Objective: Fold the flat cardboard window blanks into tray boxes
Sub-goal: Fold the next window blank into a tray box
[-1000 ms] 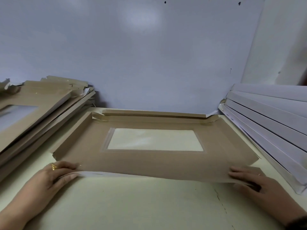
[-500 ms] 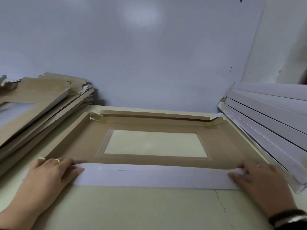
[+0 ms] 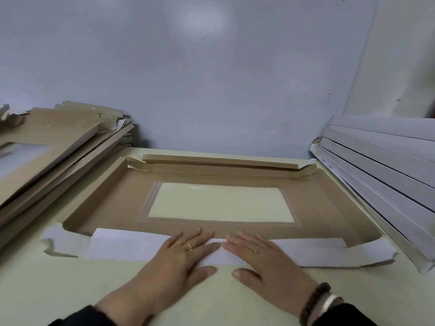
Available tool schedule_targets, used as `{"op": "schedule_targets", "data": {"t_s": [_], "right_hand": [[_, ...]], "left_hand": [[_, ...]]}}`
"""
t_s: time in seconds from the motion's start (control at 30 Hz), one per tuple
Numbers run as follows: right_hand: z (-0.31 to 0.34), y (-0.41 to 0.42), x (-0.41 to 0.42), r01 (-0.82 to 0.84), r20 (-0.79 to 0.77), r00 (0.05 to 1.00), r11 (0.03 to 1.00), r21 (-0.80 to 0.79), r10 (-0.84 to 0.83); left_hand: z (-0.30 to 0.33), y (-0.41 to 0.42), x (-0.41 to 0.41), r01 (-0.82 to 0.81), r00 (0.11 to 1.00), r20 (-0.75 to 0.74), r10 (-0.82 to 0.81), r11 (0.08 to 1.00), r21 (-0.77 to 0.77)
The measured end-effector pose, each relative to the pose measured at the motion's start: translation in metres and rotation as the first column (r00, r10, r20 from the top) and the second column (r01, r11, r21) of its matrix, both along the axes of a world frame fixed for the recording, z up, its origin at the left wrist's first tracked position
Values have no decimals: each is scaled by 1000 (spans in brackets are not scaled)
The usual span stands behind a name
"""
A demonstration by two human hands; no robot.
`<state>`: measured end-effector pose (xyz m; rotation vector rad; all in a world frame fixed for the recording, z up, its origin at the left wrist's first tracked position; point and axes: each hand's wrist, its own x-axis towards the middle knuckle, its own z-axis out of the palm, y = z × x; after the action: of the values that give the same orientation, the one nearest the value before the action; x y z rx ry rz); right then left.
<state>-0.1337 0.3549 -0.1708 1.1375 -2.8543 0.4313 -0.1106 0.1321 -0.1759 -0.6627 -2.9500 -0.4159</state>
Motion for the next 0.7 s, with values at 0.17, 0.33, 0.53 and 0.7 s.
{"op": "schedule_targets", "data": {"t_s": [0.17,0.33,0.53,0.7], "right_hand": [[3,51,-6,63,26,998,998,9,-63],[11,98,0,221,127,971,960,-174,-201],[14,125,4,361,175,930,891,-276,-322],[15,130,4,460,100,886,826,-325,-454]], "left_hand": [[3,-52,2,-26,999,49,20,992,124],[12,-104,9,-112,993,85,86,915,386],[3,-153,14,-209,978,66,199,892,402],[3,-158,15,-238,958,-54,280,888,394]]}}
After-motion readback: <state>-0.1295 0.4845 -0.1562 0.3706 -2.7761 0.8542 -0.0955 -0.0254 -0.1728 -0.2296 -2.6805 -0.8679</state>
